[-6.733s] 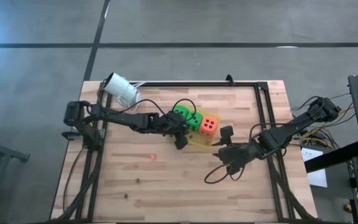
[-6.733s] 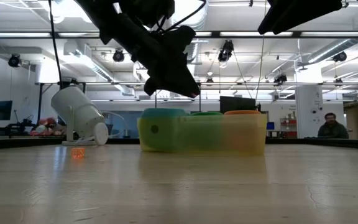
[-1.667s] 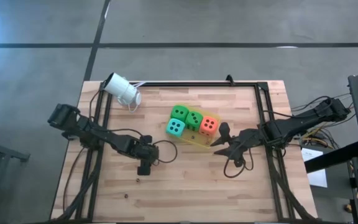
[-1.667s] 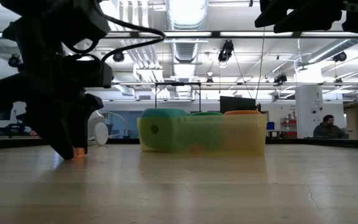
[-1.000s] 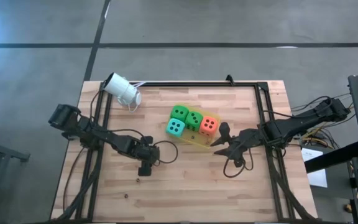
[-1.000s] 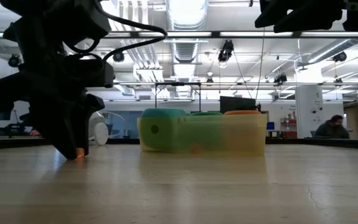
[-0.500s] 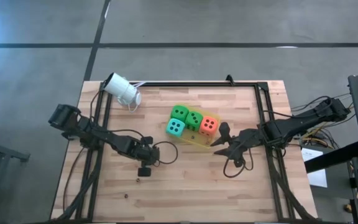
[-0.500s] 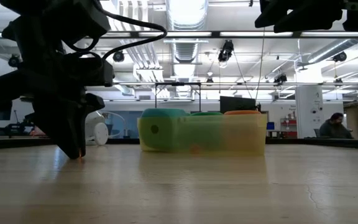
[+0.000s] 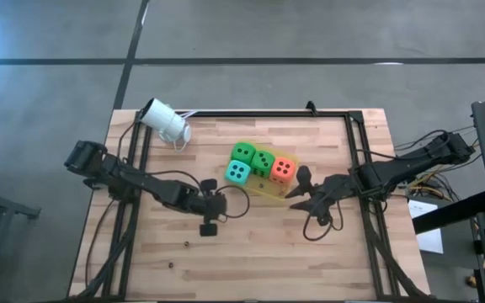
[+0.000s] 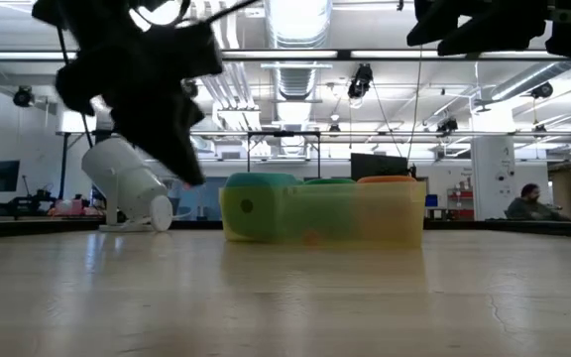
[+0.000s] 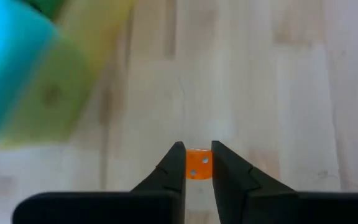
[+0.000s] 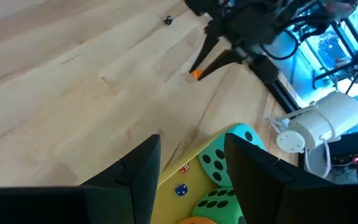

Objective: Pick & Place Dice
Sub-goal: Put the small orange dice into the yellow bin

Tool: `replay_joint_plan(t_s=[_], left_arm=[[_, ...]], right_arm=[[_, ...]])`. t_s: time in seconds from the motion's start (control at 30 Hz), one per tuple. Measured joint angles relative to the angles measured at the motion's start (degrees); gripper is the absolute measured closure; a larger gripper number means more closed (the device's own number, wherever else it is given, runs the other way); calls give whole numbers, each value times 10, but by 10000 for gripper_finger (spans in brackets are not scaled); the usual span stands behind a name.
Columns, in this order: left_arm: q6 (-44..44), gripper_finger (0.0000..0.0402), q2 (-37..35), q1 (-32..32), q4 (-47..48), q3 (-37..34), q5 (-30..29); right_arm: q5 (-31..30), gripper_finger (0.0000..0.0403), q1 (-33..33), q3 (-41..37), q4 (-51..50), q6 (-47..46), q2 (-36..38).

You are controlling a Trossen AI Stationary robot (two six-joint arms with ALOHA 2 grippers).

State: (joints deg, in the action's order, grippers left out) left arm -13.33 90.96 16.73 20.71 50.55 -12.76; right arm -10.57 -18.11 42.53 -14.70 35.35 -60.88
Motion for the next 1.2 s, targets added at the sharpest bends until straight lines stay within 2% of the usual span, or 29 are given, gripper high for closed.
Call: replay_joint_plan(t_s=[0.2,0.37,0.67,0.87,1.2], left_arm=[[25,355,0,-22,-27,43,-27],[29,355,1,-72,-89,57,-26],[31,355,21,-144,-145,77,-22],[40,355,62,-161,-175,80,-12],[39,347,65,-165,-225,84,-11]], right_arm=[[-3,229,0,-18,1,28,0],[-15,229,0,-24,2,35,0],[-16,229,0,-24,5,42,0],[-16,229,0,-24,6,42,0],[-16,229,0,-24,22,46,0]])
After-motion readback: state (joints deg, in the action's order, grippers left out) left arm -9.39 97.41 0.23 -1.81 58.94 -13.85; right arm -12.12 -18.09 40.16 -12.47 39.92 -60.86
